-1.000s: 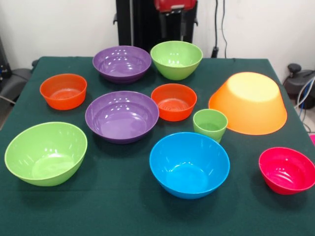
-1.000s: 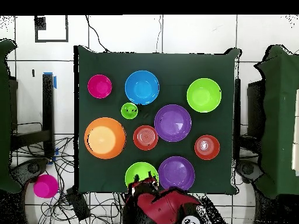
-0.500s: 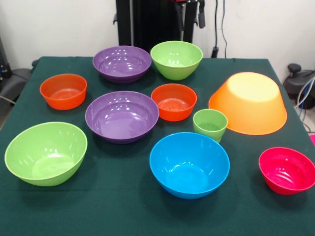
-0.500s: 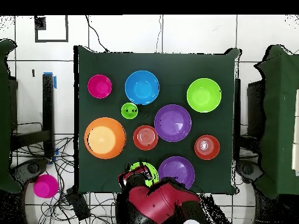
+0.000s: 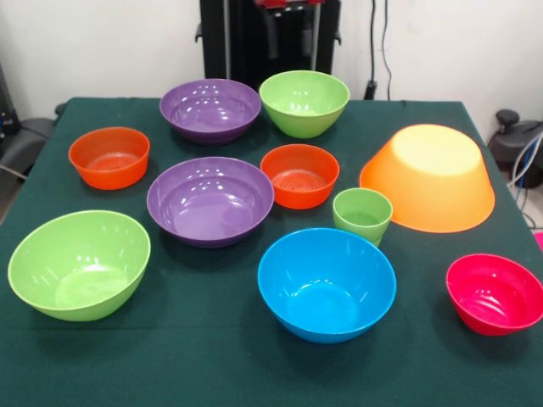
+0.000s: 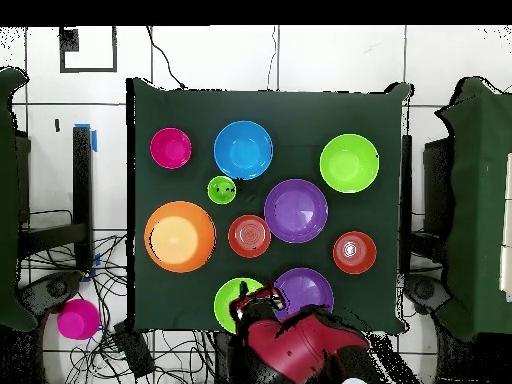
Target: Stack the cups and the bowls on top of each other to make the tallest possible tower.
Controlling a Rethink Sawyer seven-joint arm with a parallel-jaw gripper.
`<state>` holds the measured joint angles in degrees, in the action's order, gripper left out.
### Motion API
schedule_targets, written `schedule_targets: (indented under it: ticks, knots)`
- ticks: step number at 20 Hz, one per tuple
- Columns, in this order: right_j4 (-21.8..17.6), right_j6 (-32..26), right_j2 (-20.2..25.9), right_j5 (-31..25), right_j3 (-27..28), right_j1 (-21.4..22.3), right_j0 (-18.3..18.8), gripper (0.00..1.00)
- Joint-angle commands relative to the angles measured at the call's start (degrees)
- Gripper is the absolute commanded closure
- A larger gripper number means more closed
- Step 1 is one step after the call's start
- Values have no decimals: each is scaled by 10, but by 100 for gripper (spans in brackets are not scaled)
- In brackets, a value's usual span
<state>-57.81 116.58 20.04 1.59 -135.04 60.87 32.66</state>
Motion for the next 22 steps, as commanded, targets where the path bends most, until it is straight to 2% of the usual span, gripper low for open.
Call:
schedule_targets:
  ticks: [1, 4, 8, 11, 16, 18, 22]
  knots:
    - [-86, -26, -32, -68, 47, -54, 20, 0]
    - [-84, -38, -16, -81, 45, -49, 40, 0]
    - [-59, -70, 21, -112, 30, -30, 77, 0]
    - [-52, -82, 26, -128, 22, -21, 96, 0]
    - [-83, -68, -22, -157, 19, -16, 97, 0]
    - [-103, -50, -27, -135, 19, -18, 92, 0]
    - [-121, -38, -31, -139, 43, -39, 76, 0]
